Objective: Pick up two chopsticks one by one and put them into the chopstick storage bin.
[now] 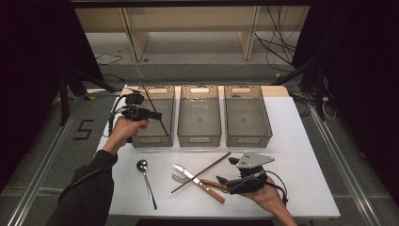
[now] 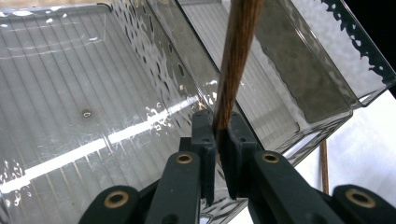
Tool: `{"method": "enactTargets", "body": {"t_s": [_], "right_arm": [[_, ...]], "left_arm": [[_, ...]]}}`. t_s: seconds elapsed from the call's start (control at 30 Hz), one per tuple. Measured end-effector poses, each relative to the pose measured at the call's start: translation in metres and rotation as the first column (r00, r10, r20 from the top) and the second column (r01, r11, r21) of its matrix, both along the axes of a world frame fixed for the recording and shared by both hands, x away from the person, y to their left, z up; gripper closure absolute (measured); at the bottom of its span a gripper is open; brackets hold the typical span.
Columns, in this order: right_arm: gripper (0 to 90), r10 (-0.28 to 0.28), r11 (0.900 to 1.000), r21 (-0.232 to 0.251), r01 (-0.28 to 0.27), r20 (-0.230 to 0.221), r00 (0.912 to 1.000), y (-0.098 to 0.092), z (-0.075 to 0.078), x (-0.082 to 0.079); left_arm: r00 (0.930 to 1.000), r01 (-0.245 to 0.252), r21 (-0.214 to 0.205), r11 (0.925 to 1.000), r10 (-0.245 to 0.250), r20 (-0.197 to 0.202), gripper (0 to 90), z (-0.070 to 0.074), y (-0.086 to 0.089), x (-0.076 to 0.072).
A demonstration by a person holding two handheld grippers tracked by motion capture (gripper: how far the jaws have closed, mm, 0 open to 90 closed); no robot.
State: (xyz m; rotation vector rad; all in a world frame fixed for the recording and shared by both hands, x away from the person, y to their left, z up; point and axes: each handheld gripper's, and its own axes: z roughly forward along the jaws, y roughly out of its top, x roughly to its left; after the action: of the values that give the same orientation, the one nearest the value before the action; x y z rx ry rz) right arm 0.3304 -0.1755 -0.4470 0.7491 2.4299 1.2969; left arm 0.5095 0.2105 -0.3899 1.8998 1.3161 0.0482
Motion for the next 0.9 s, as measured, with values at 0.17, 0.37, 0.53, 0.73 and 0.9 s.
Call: {"method": "enactTargets", "body": {"t_s": [0.17, 0.37, 0.53, 0.73, 0.9], "right_arm": [[24.7, 0.001, 1.0000, -0.002, -0.001, -0.002, 1.0000, 0.000, 0.000, 0.000], [24.7, 0.001, 1.0000, -0.001, -0.001, -0.003, 1.0000, 0.001, -0.001, 0.000], [24.7, 0.001, 1.0000, 0.002, -0.001, -0.005, 1.0000, 0.000, 0.000, 0.000], [24.7, 0.003, 1.0000, 0.004, -0.003, -0.007, 1.0000, 0.000, -0.001, 0.000], [24.7, 0.004, 1.0000, 0.004, -0.003, -0.007, 1.0000, 0.000, -0.001, 0.000]], "left_arm": [[0.9996, -0.021, 0.006, 0.9998, 0.021, -0.016, 83.7, -0.004, -0.002, 0.003], [0.9988, -0.039, 0.002, 0.9992, 0.039, -0.030, 83.5, -0.009, -0.003, 0.006], [0.9978, -0.058, 0.012, 0.9982, 0.059, -0.031, 80.6, -0.010, -0.005, 0.009], [0.9938, -0.110, 0.080, 0.9907, 0.111, -0.009, 33.0, -0.011, -0.011, 0.013], [0.9920, -0.123, 0.149, 0.9812, 0.126, -0.012, 19.0, -0.011, -0.017, 0.016]]}}
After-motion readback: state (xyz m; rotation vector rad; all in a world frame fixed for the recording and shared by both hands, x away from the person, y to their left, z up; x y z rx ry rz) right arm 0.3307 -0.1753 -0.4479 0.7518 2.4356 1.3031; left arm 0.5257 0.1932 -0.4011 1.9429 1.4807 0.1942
